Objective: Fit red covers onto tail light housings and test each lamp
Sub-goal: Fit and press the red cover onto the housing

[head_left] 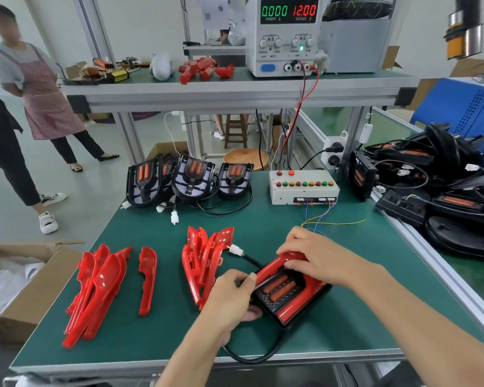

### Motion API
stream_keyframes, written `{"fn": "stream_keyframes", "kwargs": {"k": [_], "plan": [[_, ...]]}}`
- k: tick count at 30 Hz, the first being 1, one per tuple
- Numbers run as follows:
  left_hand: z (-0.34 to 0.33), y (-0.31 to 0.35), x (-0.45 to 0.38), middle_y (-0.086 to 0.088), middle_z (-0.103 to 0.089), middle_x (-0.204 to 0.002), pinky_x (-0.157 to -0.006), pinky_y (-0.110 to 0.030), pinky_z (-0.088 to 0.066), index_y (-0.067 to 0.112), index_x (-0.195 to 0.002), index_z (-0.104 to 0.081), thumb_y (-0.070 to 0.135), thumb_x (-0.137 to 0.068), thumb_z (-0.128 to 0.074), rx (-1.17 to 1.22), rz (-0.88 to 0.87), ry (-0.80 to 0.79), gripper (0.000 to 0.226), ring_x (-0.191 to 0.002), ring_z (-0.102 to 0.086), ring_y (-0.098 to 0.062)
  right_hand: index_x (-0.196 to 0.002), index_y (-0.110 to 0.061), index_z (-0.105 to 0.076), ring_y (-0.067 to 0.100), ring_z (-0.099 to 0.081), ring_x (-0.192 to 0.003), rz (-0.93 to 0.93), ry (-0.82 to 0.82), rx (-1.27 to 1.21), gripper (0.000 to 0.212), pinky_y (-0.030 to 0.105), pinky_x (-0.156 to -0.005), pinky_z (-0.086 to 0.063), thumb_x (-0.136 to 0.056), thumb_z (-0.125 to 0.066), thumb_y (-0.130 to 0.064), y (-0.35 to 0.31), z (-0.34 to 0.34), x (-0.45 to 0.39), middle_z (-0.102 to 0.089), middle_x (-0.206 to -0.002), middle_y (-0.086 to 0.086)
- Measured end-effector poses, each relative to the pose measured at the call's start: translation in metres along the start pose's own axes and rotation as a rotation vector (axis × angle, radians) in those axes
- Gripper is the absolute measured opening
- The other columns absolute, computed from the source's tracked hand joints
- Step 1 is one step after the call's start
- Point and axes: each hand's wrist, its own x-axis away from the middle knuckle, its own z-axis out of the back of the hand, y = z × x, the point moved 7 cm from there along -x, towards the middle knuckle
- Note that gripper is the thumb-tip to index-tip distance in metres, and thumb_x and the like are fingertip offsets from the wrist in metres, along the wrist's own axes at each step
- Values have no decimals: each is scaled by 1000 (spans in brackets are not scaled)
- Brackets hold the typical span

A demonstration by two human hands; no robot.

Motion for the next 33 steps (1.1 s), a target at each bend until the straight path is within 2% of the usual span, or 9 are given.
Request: {"fn": "stream_keyframes", "kwargs": {"k": [4, 9, 14, 16, 20, 23, 27, 30, 33], "plan": [[-7, 4, 2, -14, -74, -103, -67, -29, -62, 6, -111, -62, 17, -104, -59, 122, -6, -2, 14, -81, -76, -21, -115, -44, -63, -5, -52, -107, -17, 55, -118, 23, 30, -99, -44, -93, -64, -43, 9, -2, 6, -45, -111, -27], [-15, 6, 6, -15, -75, -107, -93, -42, -58, 7, -114, -61, 32, -108, -50, 174, 27, -55, 28, -98, -72, -28, -111, -33, -67, 2, -55, -109, 26, 171, -194, 19, 28, -100, -44, -92, -66, -34, 10, -2, 20, -54, -111, -19], [-31, 14, 6, -15, -76, -99, -82, -40, -58, 1, -123, -61, 33, -111, -40, 241, 81, -119, 40, -84, -70, -21, -114, -31, -71, 4, -56, -111, 28, 202, -218, 20, 22, -98, -42, -94, -70, -28, 11, -2, 26, -54, -113, -22], [-37, 18, 3, -18, -76, -109, -87, -40, -56, 0, -123, -65, 35, -111, -39, 193, 92, -155, 45, -87, -70, -22, -115, -31, -72, 2, -56, -113, 23, 217, -213, 22, 23, -98, -44, -94, -71, -29, 12, -4, 27, -54, -117, -24], [-38, 28, 0, -13, -78, -104, -88, -37, -56, 1, -116, -72, 30, -112, -38, 122, 33, -258, 45, -85, -71, -16, -118, -32, -73, 0, -55, -119, -3, 272, -215, 25, 30, -101, -47, -93, -72, -31, 15, -3, 33, -55, -124, -29], [-40, 27, 0, -11, -78, -106, -97, -41, -54, 3, -116, -73, 32, -111, -40, 87, -5, -308, 44, -92, -72, -18, -117, -31, -74, 2, -58, -118, 13, 320, -248, 26, 28, -102, -47, -91, -74, -29, 12, -5, 36, -59, -122, -30], [-37, 28, -3, -7, -78, -99, -80, -30, -59, 8, -111, -75, 38, -104, -56, -40, -34, -340, 36, -85, -70, -12, -116, -34, -76, 5, -58, -120, 4, 361, -306, 26, 26, -103, -45, -90, -77, -29, 9, -12, 39, -61, -122, -27], [-36, 33, -8, -8, -78, -103, -87, -34, -56, 7, -109, -76, 53, -97, -63, -186, -27, -315, 49, -87, -70, -16, -115, -35, -76, 5, -58, -119, 28, 370, -314, 27, 21, -103, -43, -89, -77, -27, 1, -14, 39, -62, -122, -25], [-39, 39, -11, -10, -79, -98, -89, -35, -55, 5, -101, -77, 52, -95, -65, -311, -118, -263, 49, -84, -70, -16, -114, -33, -77, 5, -58, -120, 39, 384, -314, 26, 24, -103, -44, -89, -78, -27, -5, -15, 39, -63, -122, -25]]}}
